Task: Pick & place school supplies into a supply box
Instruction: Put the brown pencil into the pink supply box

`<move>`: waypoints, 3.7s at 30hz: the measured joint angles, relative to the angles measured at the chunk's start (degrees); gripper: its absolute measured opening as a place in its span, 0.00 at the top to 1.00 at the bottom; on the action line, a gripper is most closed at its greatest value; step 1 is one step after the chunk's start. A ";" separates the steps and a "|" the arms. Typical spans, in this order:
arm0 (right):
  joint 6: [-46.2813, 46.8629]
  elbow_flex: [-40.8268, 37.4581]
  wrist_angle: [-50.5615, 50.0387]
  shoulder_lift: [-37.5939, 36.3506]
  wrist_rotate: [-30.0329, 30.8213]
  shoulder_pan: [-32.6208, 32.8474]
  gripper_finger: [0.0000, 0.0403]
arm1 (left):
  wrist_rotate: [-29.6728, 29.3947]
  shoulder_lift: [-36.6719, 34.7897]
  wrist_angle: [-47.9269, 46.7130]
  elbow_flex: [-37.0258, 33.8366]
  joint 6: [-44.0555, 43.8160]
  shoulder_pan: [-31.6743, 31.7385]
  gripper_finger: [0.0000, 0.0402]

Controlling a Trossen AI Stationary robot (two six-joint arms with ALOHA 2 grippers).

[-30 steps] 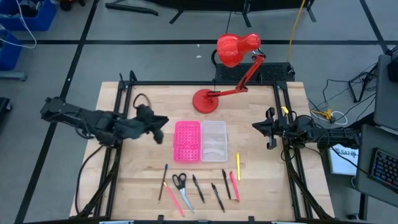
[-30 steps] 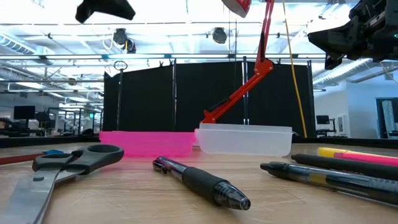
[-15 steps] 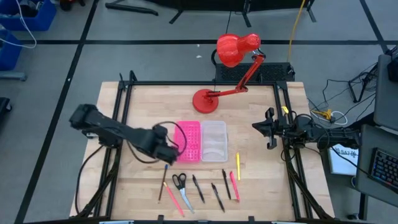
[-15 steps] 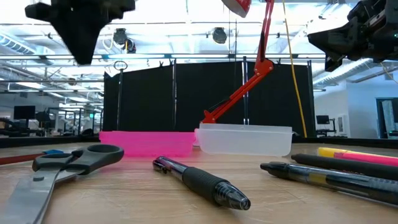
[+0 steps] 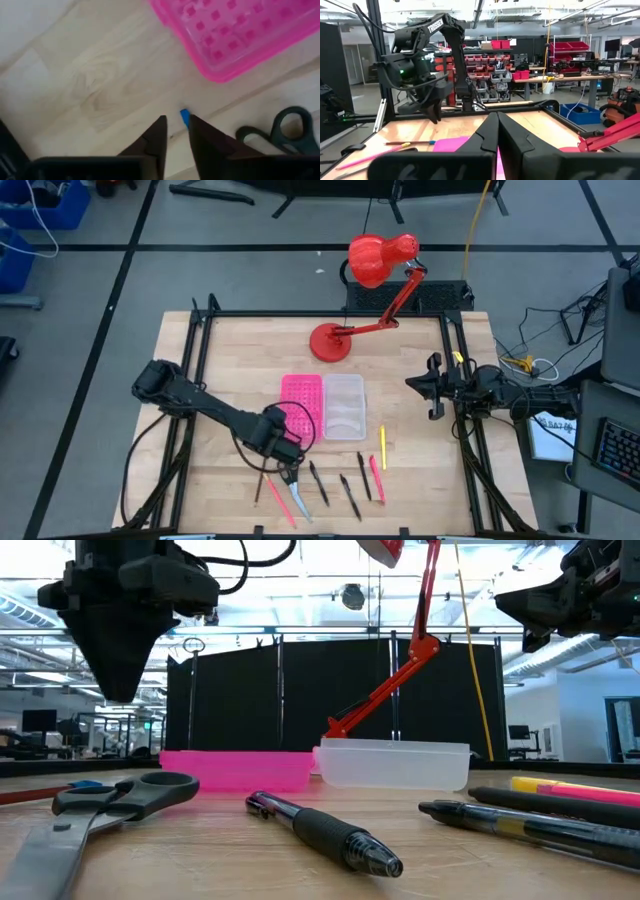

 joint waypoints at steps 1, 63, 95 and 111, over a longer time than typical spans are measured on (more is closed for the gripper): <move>-0.02 0.00 0.21 0.00 0.00 0.00 1.00 | 0.05 0.04 0.40 0.00 0.49 -0.23 0.72; 0.17 -0.01 -0.58 0.07 -0.02 -0.01 1.00 | 9.28 3.36 22.79 -13.08 16.95 -2.35 0.58; 0.17 -0.02 -1.04 0.07 -0.04 0.00 1.00 | 10.62 1.88 22.76 -13.05 29.76 -0.14 0.47; 0.17 -0.01 -1.04 0.10 -0.04 -0.01 1.00 | 9.26 5.19 23.41 -12.63 31.99 -2.02 0.47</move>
